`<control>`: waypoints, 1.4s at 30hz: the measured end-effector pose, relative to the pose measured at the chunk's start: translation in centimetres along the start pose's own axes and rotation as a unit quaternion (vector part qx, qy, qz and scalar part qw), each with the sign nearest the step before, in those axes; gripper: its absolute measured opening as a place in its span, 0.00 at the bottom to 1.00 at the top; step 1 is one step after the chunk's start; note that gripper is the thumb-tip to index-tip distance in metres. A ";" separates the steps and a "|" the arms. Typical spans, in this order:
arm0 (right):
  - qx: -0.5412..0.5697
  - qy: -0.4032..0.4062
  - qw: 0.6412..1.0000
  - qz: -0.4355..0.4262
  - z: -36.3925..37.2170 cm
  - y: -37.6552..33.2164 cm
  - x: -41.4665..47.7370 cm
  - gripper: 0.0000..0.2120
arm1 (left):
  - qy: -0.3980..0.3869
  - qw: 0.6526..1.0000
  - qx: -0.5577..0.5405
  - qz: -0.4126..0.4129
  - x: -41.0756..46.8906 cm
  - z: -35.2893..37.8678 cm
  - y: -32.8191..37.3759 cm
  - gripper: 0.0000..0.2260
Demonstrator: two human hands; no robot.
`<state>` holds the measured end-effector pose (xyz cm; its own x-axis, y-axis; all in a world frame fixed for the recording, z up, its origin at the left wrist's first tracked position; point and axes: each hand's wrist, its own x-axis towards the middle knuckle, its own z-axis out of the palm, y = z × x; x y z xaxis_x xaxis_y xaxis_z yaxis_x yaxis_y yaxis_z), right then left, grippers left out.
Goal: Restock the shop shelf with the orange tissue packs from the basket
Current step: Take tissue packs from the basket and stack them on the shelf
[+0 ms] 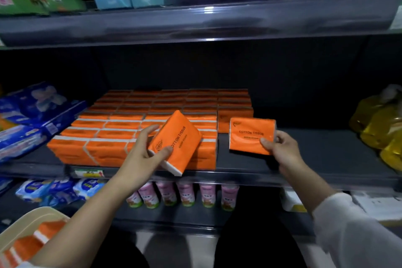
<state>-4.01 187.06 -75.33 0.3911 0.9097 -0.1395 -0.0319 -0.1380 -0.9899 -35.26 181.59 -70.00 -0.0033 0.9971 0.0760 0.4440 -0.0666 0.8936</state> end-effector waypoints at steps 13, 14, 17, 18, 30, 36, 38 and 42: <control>-0.135 0.073 0.988 -0.025 5.3 1.5 5.7 0.10 | -0.003 0.999 -0.035 0.011 2.0 -0.7 -1.1 0.20; -0.138 0.078 0.987 -0.021 5.5 1.6 5.7 0.10 | -0.003 0.999 -0.036 0.013 2.1 -0.7 -1.1 0.21; -0.141 0.093 0.986 -0.011 5.9 1.7 5.5 0.17 | -0.003 0.999 -0.036 0.020 2.2 -0.7 -1.1 0.21; -0.141 0.098 0.985 -0.011 6.0 1.8 5.4 0.18 | -0.004 0.999 -0.039 0.018 2.2 -0.7 -1.1 0.21; -0.098 0.110 0.988 -0.052 4.8 -1.3 2.1 0.18 | 0.020 0.998 -0.051 0.031 1.3 -0.5 -0.4 0.21; -0.053 -0.171 0.972 -0.154 5.3 -5.7 -4.1 0.14 | -0.045 0.993 -0.065 0.082 0.6 0.8 1.3 0.18; -0.050 -0.302 0.944 -0.120 4.9 -6.0 -5.4 0.18 | -0.066 0.992 -0.066 0.089 0.5 1.4 1.9 0.19; -0.039 -0.329 0.936 -0.115 3.5 -5.1 -5.7 0.20 | -0.087 0.989 -0.070 0.100 0.5 2.8 2.5 0.20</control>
<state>-9.31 183.90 -69.61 -0.2737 0.9595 0.0666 0.0603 0.0862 -0.9944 -31.68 182.00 -68.96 0.2327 0.9535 0.1914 0.2921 -0.2563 0.9214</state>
